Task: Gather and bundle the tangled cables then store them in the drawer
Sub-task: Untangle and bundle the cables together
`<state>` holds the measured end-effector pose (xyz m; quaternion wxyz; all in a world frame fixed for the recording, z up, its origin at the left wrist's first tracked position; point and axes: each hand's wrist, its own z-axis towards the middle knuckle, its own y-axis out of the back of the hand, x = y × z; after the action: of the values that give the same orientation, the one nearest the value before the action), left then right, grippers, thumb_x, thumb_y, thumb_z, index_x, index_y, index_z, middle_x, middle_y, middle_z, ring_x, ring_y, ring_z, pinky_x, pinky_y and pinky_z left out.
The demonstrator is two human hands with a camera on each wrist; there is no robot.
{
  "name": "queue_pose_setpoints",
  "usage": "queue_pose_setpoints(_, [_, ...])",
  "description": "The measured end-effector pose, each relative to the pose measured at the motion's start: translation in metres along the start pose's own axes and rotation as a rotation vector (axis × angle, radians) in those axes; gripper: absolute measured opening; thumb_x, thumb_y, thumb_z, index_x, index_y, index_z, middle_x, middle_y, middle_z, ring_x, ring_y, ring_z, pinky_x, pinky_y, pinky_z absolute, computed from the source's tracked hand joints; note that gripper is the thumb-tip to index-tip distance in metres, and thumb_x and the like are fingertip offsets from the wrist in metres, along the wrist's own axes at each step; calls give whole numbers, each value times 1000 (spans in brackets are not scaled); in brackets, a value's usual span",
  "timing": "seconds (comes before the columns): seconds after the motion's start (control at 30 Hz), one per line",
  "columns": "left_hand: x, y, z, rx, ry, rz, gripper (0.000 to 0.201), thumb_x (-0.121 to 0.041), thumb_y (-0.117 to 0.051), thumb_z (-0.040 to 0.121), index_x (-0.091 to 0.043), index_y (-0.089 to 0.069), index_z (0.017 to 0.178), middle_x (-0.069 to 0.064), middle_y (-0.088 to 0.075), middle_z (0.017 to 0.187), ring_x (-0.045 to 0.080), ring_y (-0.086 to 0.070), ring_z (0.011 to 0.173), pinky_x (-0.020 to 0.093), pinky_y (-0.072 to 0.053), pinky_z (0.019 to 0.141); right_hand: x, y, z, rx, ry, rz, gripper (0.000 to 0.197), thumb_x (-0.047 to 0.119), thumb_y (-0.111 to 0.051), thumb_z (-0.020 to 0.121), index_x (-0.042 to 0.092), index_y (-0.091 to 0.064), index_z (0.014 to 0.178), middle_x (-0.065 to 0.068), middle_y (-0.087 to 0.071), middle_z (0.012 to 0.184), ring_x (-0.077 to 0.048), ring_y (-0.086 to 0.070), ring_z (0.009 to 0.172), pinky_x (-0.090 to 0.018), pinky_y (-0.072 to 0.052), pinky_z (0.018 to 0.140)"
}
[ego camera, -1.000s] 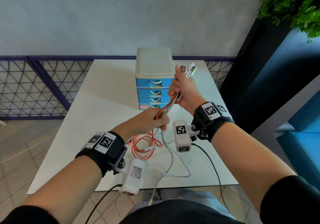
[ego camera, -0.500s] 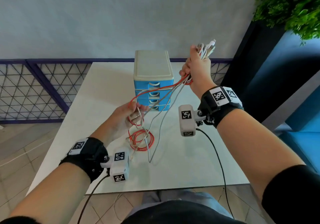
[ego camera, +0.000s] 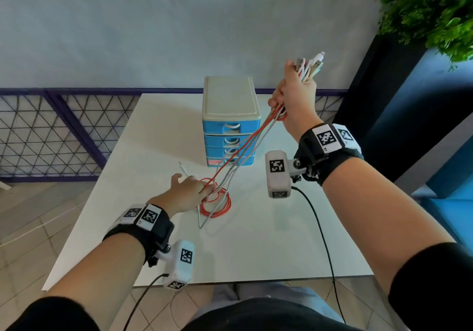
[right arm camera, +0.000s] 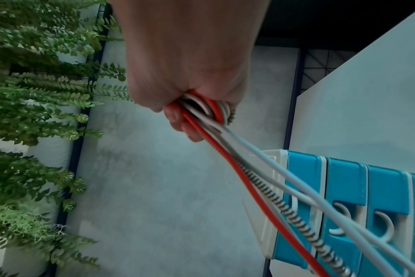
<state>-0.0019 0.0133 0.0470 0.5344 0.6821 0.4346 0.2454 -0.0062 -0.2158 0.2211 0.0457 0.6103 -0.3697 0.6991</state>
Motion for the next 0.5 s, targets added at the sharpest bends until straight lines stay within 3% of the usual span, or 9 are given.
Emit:
queue_pose_setpoints(0.07, [4,-2,-1,-27,52,-187,45,-43,-23,101,-34,-64,83,-12,-63,82,10,-58,102,30,-18,105,0,0,-1,-4,-7,-5,34,29,-55,96,16,-34,71,2,-30,46,-10,-28,35,-22,-31,39])
queue_pose_setpoints(0.13, [8,-4,-2,-5,90,-492,42,-51,-35,96,-26,-63,78,-10,-65,76,6,-60,85,10,-26,92,-2,0,-4,1,-10,-7,36,30,-55,96,16,-33,69,3,-30,45,-10,-28,34,-22,-31,39])
queue_pose_setpoints(0.2, [10,-3,0,46,22,-839,21,-43,-56,89,-23,-60,85,-10,-66,81,16,-64,91,17,-39,88,-6,2,-6,8,-14,-14,38,30,-54,96,17,-32,67,4,-29,43,-10,-27,34,-22,-31,38])
queue_pose_setpoints(0.27, [8,12,2,14,-42,-990,5,-25,-59,90,-25,-57,95,-3,-65,97,18,-59,100,22,-44,80,-11,2,-9,25,-29,-14,40,30,-53,97,17,-32,66,4,-28,43,-9,-27,33,-21,-30,38])
queue_pose_setpoints(0.4, [-12,55,12,-284,-60,-1167,50,-39,-50,70,-26,-57,118,-2,-53,118,12,-50,106,30,-39,93,-22,0,-16,87,-69,-13,42,31,-52,97,18,-32,63,5,-28,42,-9,-26,32,-19,-30,38])
queue_pose_setpoints(0.43, [-22,70,9,-319,-48,-1231,53,-44,-49,72,-26,-56,121,-5,-54,119,9,-53,104,26,-40,92,-25,0,-18,101,-84,-11,42,31,-53,97,18,-32,63,6,-27,42,-8,-25,32,-19,-30,37])
queue_pose_setpoints(0.5, [-41,88,7,-289,-108,-1293,41,-51,-46,86,-29,-61,117,-9,-61,117,1,-60,99,16,-44,87,-31,-2,-22,118,-117,-12,43,33,-53,97,18,-32,63,6,-26,42,-8,-24,32,-18,-29,36])
